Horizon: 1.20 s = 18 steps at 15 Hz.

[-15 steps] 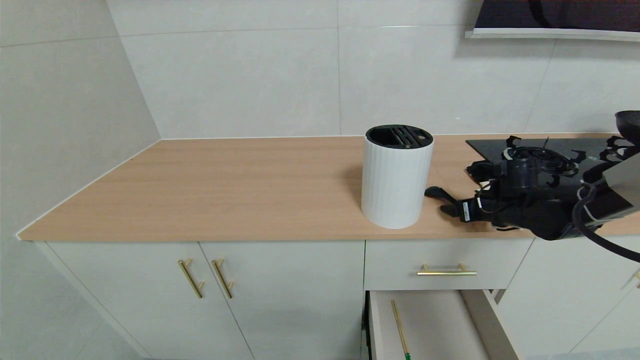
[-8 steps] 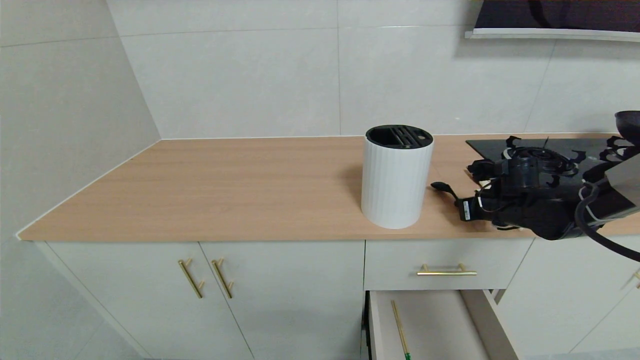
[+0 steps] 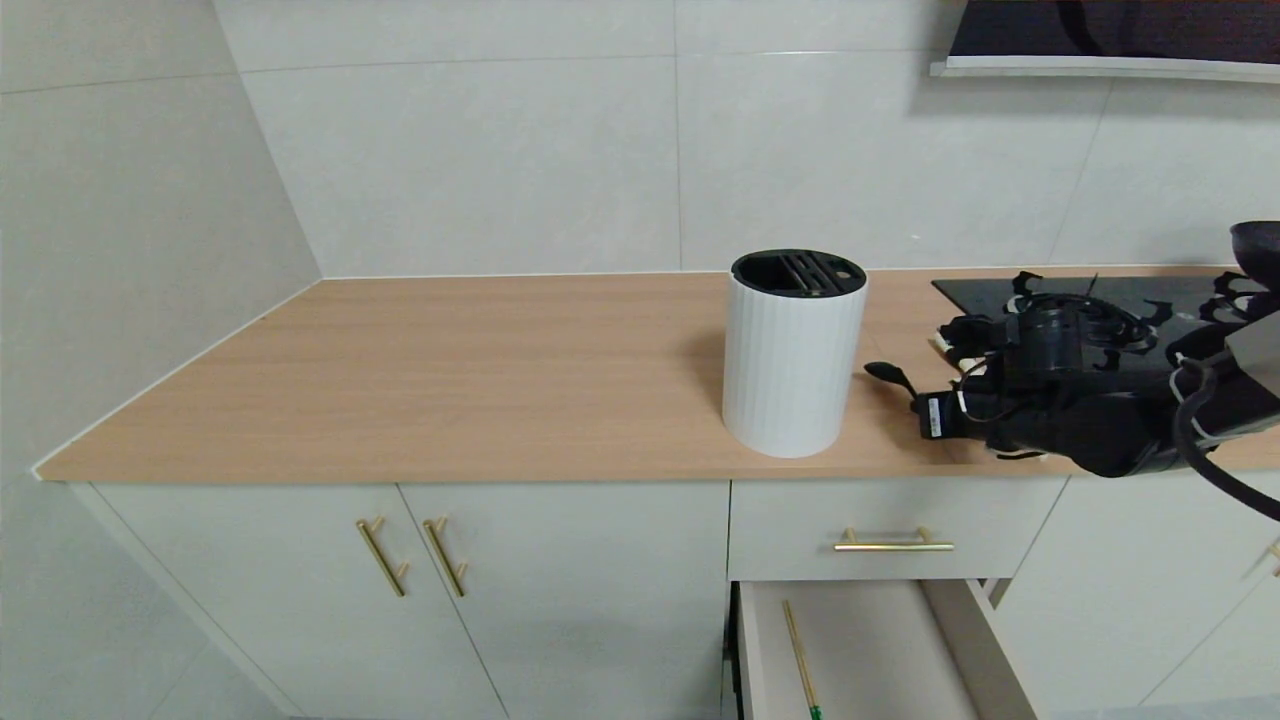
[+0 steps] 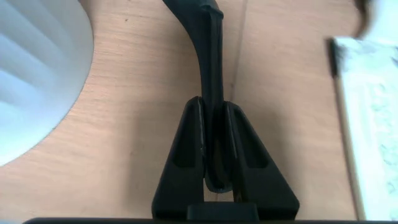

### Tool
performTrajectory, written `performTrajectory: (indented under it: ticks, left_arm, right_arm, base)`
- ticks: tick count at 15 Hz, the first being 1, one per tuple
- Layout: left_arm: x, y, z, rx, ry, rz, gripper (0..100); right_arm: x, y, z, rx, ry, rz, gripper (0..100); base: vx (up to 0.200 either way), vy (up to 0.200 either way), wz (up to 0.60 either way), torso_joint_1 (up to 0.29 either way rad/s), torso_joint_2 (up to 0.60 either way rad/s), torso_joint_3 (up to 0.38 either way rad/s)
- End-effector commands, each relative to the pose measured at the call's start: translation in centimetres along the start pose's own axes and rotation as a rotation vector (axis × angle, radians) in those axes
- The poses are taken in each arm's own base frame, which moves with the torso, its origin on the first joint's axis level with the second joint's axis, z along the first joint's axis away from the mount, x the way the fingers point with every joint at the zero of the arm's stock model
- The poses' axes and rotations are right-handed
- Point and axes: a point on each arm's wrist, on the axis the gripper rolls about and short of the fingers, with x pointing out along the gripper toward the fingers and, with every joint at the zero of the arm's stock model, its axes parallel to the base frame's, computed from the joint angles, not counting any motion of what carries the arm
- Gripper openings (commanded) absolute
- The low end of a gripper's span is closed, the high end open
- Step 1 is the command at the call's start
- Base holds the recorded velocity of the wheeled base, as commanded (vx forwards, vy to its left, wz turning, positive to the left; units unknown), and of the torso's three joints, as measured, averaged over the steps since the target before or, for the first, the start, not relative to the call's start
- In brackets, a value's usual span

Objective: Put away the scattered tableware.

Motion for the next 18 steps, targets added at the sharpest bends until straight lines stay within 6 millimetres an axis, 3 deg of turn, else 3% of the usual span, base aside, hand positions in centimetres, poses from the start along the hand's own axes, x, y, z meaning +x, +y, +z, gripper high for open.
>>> performTrajectory:
  ticks: [1,6,11,13,18]
  left_arm:
    - [0.0,0.0,0.0,0.0,0.003,0.0,100]
    - [0.0,0.0,0.0,0.0,0.001,0.0,100]
    - [0.0,0.0,0.0,0.0,0.003,0.0,100]
    - [0.0,0.0,0.0,0.0,0.003,0.0,100]
    - [0.0,0.0,0.0,0.0,0.001,0.0,100]
  right_arm:
    - [-2.1,0.6,1.2,0.031,-0.017,-0.012,0]
    - [-7.8,1.4,0.5,0.167,0.041,-0.028,0]
    - [-13.1,2.1,-2.8,0.214,0.104,-0.011,0]
    - [-14.0,2.0,-4.1,0.221,0.132,-0.009,0]
    - [-15.3,2.0,-4.4,0.179,0.128,-0.009,0]
  base:
    - [0.0,0.0,0.0,0.0,0.0,0.0]
    - [0.0,0.0,0.0,0.0,0.0,0.0]
    - [0.0,0.0,0.0,0.0,0.0,0.0]
    - [0.0,0.0,0.0,0.0,0.0,0.0]
    - [0.0,0.0,0.0,0.0,0.0,0.0]
